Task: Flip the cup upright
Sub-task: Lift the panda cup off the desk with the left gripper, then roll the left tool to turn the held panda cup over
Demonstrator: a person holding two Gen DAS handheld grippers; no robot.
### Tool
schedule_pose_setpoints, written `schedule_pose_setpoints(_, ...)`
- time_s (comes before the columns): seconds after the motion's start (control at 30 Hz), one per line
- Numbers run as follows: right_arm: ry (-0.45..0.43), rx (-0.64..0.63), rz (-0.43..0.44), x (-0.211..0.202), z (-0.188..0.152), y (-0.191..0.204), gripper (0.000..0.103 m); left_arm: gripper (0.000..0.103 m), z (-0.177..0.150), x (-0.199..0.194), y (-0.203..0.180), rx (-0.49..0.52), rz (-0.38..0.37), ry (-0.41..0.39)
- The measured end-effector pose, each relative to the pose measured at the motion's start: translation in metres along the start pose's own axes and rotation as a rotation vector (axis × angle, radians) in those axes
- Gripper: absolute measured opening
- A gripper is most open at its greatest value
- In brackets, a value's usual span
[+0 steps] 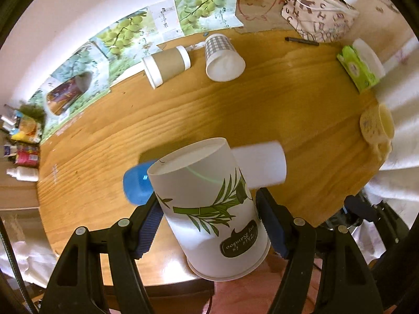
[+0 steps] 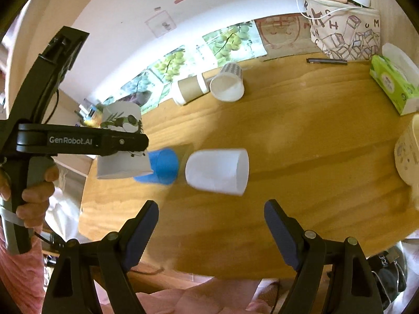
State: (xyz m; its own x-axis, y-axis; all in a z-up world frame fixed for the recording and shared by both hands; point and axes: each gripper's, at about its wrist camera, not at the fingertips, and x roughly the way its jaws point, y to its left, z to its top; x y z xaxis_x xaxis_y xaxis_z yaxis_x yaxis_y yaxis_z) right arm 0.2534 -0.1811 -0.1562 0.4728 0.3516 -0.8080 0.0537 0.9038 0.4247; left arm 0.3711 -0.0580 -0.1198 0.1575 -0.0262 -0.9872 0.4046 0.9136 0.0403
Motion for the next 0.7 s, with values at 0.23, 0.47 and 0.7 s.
schedule_pose_setpoints(0.23, -0.019, -0.029, 0.020, -0.023, -0.047, -0.002, 0.083, 0.074, -0.055, -0.020, -0.023, 0.069, 0.144, -0.081)
schedule_pose_setpoints(0.47, -0.027, -0.035, 0.026, -0.044, -0.088, -0.013, 0.083, 0.074, -0.107, -0.032, -0.046, 0.194, 0.343, -0.226)
schedule_pose_setpoints(0.7, -0.048, -0.012, 0.026, -0.058, -0.104, -0.026, 0.083, 0.074, -0.129, -0.016, -0.060, 0.328, 0.488, -0.209)
